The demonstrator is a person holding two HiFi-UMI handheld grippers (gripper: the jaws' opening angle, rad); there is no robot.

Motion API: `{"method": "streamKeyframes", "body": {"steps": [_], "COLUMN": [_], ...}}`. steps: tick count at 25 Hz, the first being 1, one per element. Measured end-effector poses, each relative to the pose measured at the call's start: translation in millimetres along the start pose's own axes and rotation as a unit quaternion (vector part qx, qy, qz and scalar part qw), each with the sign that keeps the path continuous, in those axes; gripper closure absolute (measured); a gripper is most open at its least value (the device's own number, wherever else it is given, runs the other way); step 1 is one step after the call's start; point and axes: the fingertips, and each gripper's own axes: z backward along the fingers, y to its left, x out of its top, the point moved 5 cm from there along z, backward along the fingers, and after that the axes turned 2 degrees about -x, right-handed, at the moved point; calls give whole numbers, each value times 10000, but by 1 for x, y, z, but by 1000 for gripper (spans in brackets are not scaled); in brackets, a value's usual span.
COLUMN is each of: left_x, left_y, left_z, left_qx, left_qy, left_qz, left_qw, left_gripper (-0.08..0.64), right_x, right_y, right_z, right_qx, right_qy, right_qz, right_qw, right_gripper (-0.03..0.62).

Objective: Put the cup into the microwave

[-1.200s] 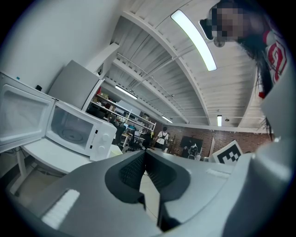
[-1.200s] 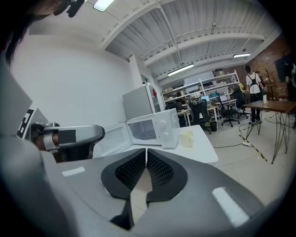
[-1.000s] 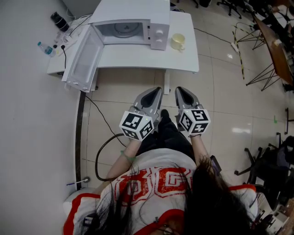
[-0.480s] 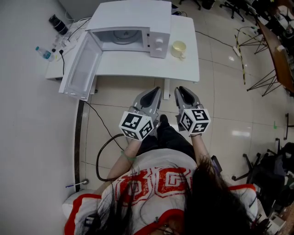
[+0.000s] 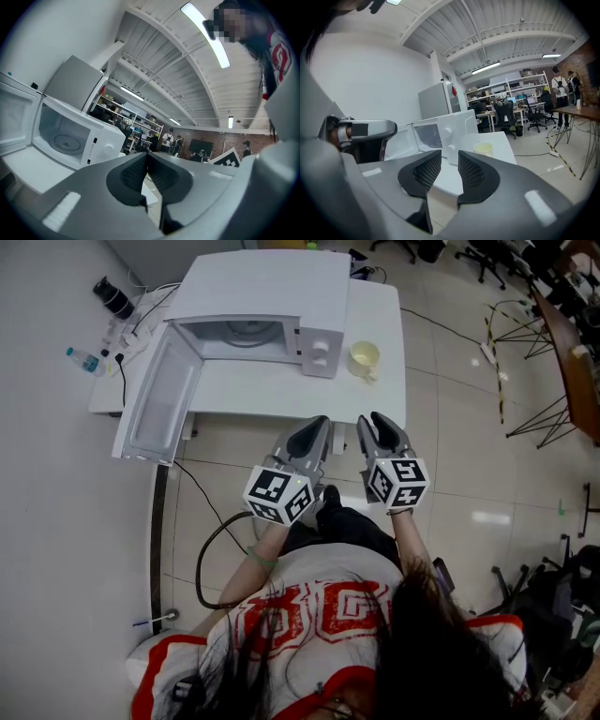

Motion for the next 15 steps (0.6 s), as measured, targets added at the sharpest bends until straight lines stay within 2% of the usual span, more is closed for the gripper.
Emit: {"method": "streamKeyframes", "body": {"steps": [8,15], "left_x": [0,-6], "left_y": [12,18], "left_z": [-30,-52], "left_qx": [88,89], "left_qy": [96,124], "left_qz": [-22,-5], "left_qw": [9999,9999], "left_gripper": [560,560], "right_x": [10,7], "right_y": [-41,-69], "right_z": [-48,-84], "right_qx": [-182,-161], "right_qy": [-47,51], "right_qz": [512,638], "right_qw": [9985,9978], "right_gripper": [463,417]}}
